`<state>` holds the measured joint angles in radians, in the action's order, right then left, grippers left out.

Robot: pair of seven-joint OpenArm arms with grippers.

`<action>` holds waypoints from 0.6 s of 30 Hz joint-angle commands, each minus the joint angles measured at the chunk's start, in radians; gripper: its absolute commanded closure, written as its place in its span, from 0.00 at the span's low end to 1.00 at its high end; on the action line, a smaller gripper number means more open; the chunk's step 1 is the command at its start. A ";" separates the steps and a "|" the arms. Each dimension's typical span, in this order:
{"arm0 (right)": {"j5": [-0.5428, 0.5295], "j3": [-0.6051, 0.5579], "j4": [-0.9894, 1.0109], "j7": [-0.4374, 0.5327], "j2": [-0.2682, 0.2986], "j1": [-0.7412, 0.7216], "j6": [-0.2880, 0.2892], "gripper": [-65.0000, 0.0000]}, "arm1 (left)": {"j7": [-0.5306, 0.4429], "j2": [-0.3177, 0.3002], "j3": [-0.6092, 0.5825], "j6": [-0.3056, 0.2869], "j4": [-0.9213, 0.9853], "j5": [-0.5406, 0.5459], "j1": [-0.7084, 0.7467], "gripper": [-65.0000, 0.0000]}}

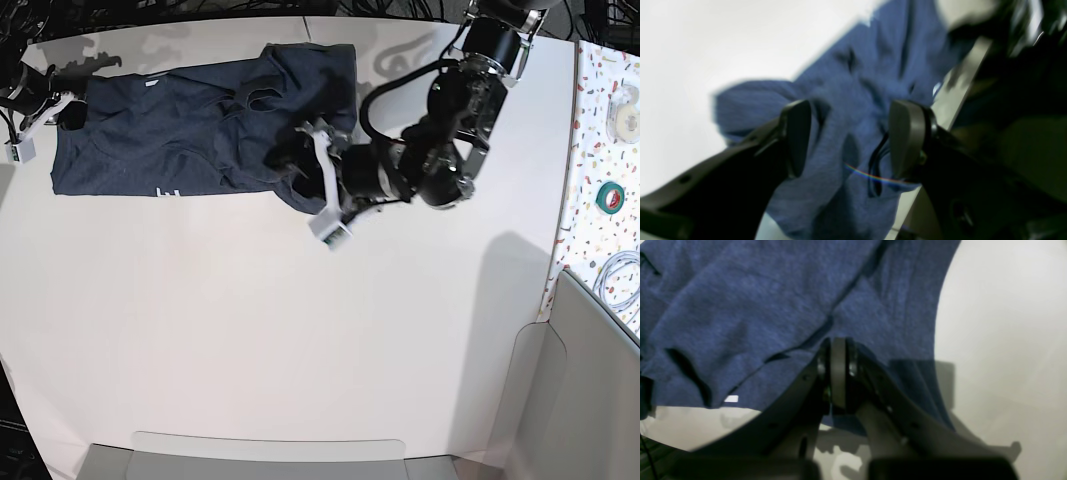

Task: Layout the t-shirt on the table in an organized manner, then fold the t-shirt properly
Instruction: 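Lower the folded end onto the strip with the left gripper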

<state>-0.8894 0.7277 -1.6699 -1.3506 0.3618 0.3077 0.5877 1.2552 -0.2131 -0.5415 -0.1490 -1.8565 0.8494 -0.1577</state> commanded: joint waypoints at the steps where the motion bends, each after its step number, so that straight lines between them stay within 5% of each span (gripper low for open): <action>1: -0.015 0.007 -0.017 0.012 0.019 -0.002 -0.001 0.99 | -0.016 -0.003 -0.015 -0.002 -0.016 -0.006 -0.033 0.42; 9: -0.015 0.007 -0.017 0.012 0.000 0.000 -0.002 0.99 | -0.022 -0.001 -0.065 0.002 -0.016 -0.098 -0.079 0.41; 14: -0.015 0.007 -0.017 0.012 -0.011 0.000 -0.002 0.99 | -0.058 -0.022 -0.070 0.122 -0.016 -0.132 -0.095 0.41; 18: -0.015 0.007 -0.017 0.012 -0.014 0.000 -0.002 0.99 | -0.055 -0.030 -0.070 0.134 -0.016 -0.137 -0.095 0.41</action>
<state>-0.8898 0.7269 -1.6699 -1.3506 0.3264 0.3077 0.5873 1.2205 -0.2436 -0.6136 -0.0139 -1.8561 0.7025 -0.2287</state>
